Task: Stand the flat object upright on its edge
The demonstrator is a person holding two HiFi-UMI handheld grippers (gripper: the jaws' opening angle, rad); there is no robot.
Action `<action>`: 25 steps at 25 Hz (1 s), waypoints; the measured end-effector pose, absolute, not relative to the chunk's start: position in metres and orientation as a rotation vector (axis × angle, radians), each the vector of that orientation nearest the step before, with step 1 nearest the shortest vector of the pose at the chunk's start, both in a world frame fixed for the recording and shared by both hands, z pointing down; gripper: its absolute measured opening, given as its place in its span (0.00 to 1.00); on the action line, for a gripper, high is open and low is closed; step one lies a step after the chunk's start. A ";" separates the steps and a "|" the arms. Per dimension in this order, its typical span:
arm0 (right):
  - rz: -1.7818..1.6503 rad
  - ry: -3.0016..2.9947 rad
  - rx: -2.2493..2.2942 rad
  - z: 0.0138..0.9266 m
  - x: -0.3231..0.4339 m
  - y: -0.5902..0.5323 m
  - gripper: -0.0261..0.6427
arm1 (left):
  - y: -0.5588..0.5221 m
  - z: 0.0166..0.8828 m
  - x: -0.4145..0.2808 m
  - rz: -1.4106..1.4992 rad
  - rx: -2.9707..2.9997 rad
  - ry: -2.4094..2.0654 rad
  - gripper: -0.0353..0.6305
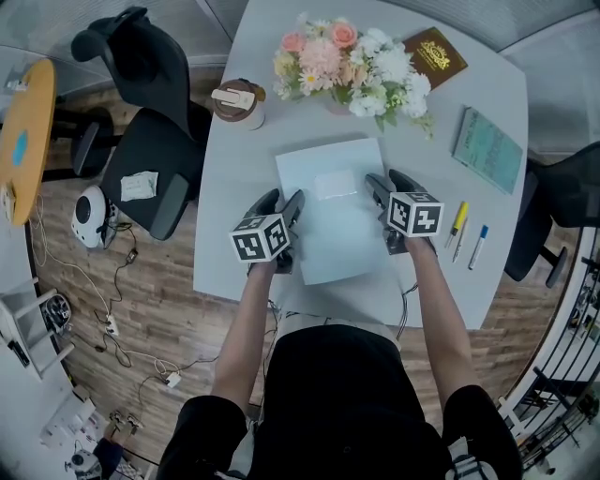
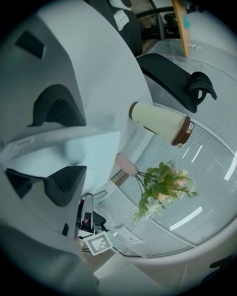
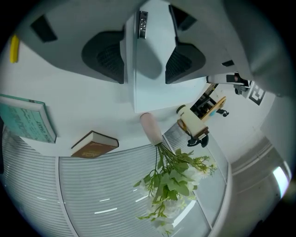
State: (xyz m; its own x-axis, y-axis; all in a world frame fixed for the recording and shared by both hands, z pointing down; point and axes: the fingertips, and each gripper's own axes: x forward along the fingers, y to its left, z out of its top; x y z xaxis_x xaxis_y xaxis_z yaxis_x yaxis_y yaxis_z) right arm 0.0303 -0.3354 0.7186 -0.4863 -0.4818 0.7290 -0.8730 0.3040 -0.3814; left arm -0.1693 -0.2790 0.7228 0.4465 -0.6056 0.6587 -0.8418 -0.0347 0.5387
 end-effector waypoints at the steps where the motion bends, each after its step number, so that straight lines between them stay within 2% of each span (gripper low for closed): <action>1: 1.076 -2.087 1.209 0.720 0.031 -0.337 0.46 | -0.280 0.724 -0.169 0.300 1.728 -1.250 0.44; 18: 1.237 -2.058 1.179 0.737 0.029 -0.342 0.46 | -0.283 0.736 -0.166 0.282 1.705 -1.216 0.44; 25: 1.229 -2.060 1.191 0.735 0.030 -0.341 0.42 | -0.283 0.734 -0.165 0.292 1.708 -1.232 0.42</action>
State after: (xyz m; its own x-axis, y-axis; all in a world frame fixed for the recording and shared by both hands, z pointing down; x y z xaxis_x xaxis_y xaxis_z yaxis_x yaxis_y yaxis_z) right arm 0.0297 -0.3408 0.7355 -0.5199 -0.4428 0.7305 -0.8532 0.2262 -0.4700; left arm -0.1654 -0.2828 0.7335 0.4581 -0.5944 0.6610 -0.8278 -0.0142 0.5609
